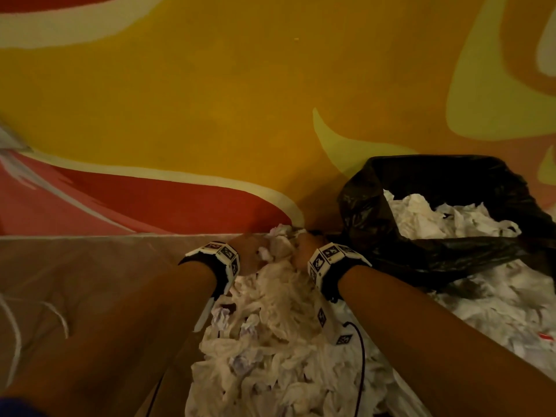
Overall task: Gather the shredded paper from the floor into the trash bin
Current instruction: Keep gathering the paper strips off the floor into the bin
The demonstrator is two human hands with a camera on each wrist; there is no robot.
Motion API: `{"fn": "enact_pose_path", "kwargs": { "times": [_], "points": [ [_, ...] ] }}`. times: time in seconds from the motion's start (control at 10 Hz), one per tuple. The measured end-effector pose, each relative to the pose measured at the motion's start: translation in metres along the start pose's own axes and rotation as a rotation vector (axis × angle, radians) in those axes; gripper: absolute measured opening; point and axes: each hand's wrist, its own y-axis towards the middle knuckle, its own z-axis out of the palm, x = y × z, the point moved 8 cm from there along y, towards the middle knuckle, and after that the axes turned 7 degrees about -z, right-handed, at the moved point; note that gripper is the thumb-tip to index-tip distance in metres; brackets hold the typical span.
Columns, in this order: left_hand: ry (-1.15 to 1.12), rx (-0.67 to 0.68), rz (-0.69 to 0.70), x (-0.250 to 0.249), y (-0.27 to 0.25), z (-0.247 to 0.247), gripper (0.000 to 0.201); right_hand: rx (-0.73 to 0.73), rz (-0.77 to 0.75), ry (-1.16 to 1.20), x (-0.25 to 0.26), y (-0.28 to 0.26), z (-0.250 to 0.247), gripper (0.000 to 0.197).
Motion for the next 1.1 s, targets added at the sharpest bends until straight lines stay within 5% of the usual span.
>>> {"fn": "enact_pose_path", "kwargs": {
  "times": [0.2,0.4,0.5,0.6,0.7,0.9,1.1],
  "points": [
    [-0.115,0.023,-0.155,0.027,-0.003,0.001,0.062,-0.043,-0.114,0.022,0.012,0.004,0.0,0.039],
    [-0.109,-0.101,-0.185,0.033,-0.011,-0.027,0.037,-0.115,-0.152,0.093,0.023,-0.005,-0.017,0.033],
    [-0.196,-0.162,-0.176,0.03,-0.018,-0.041,0.018,-0.188,-0.191,0.129,0.033,-0.014,-0.032,0.006],
    [-0.347,-0.162,-0.202,0.027,-0.027,-0.05,0.013,-0.283,-0.212,0.245,0.037,-0.024,-0.046,0.009],
    [-0.457,-0.161,-0.24,0.023,-0.037,-0.055,0.014,-0.329,-0.282,0.306,0.045,-0.036,-0.057,0.007],
    [-0.486,-0.172,-0.301,0.016,-0.057,-0.07,0.057,-0.363,-0.324,0.321,0.059,-0.059,-0.072,0.007],
    [-0.441,-0.202,-0.243,0.006,-0.078,-0.095,0.045,-0.461,-0.384,0.287,0.073,-0.081,-0.097,0.02]
  ]
}}
